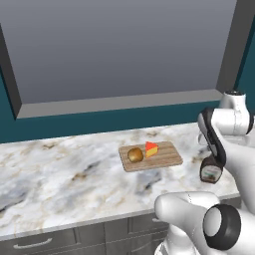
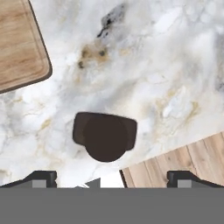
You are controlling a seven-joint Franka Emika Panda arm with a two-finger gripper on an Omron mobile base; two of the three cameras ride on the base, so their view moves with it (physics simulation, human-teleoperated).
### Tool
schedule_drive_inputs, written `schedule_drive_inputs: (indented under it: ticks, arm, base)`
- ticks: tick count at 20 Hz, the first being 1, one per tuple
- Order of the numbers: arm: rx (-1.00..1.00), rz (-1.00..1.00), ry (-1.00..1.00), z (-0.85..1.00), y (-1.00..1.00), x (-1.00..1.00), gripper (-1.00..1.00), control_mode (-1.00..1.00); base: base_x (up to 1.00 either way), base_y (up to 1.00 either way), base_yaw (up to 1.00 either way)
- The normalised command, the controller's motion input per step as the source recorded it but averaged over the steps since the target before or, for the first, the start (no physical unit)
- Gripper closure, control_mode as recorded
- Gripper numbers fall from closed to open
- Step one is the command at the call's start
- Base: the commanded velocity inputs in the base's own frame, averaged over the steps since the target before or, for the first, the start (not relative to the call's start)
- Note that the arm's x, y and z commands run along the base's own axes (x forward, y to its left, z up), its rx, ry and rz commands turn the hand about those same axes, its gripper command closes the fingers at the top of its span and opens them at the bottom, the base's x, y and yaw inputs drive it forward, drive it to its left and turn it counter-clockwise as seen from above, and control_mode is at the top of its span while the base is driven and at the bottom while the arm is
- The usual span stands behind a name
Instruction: Retrieve the reheated potato from the microwave, then place the potato, cheese, and condiment on the cutting board.
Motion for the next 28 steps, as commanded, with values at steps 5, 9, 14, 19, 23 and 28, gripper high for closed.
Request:
schedule_drive_inputs:
  ticks: [5, 9, 14, 19, 23, 28]
  arm:
    - [0.08, 0.12, 0.0, -0.21, -0.05, 0.27, -1.0, -1.0]
    - [0.01, 0.12, 0.0, -0.22, -0.04, 0.25, -1.0, -1.0]
    - [0.0, 0.1, 0.0, -0.21, -0.02, 0.22, -1.0, -1.0]
    - [0.0, 0.02, 0.0, -0.08, -0.09, -0.04, -1.0, -1.0]
    - [-0.01, 0.0, 0.0, 0.0, -0.13, -0.17, -1.0, -1.0]
    - [0.0, 0.0, 0.0, 0.0, -0.02, -0.17, -1.0, -1.0]
  base:
    - [0.0, 0.0, 0.0]
    - [0.0, 0.0, 0.0]
    - [0.0, 0.0, 0.0]
    - [0.0, 0.0, 0.0]
    - [0.0, 0.0, 0.0]
    - [0.0, 0.0, 0.0]
